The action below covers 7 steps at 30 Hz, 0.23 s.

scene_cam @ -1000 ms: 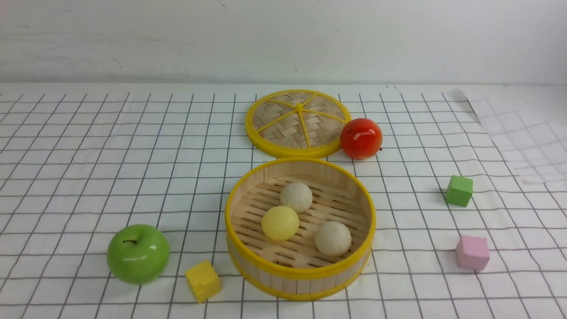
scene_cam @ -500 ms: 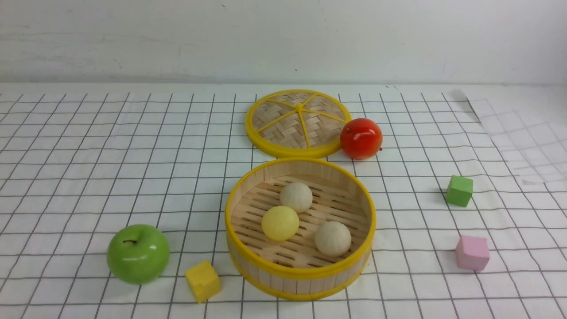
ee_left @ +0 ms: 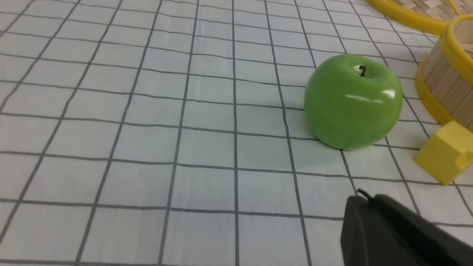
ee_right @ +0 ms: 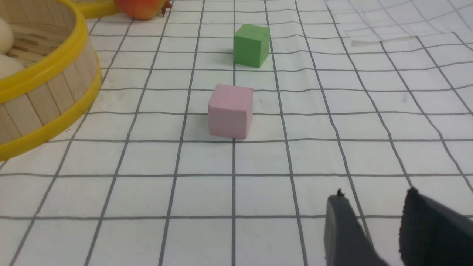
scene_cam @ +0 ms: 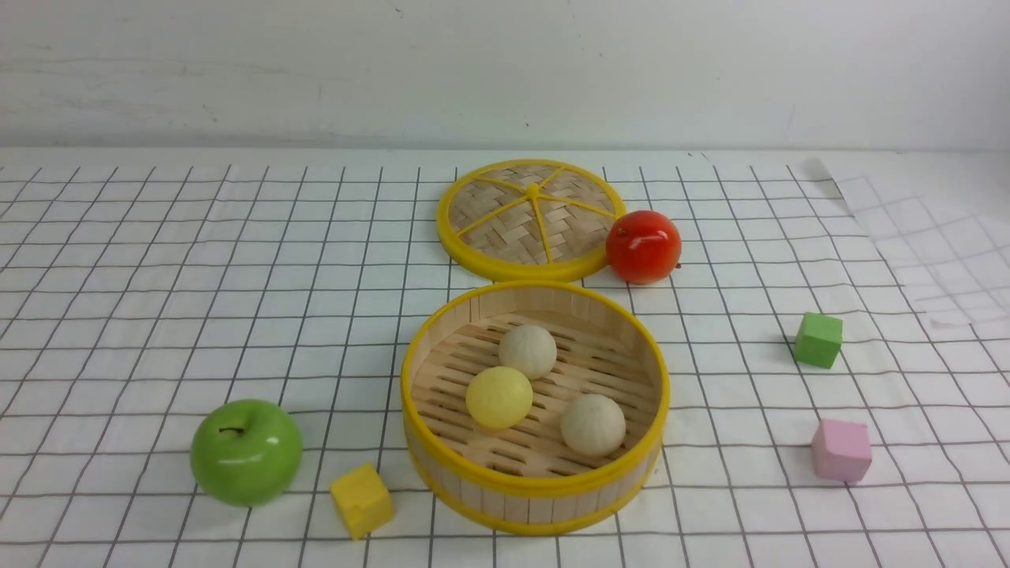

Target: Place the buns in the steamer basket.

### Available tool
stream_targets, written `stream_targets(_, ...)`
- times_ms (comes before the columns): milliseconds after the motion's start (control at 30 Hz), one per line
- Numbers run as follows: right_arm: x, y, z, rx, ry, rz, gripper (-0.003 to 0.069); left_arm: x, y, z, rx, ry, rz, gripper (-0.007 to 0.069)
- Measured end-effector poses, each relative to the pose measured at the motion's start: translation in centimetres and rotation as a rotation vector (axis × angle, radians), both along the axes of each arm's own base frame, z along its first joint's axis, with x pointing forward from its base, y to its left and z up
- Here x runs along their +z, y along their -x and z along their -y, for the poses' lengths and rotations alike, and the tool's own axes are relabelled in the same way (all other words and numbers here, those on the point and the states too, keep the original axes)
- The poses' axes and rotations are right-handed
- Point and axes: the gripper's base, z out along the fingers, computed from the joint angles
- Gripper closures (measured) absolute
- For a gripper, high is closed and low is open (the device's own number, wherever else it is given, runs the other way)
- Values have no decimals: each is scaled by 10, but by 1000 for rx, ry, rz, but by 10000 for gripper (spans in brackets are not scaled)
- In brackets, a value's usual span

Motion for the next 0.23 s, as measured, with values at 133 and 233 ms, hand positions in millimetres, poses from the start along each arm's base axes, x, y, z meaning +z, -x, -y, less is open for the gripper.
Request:
stream_targets(133,0,0,0,0,0,0,419,0,0,0,0,0,0,626)
stream_targets(233,0,0,0,0,0,0,419,0,0,0,0,0,0,623)
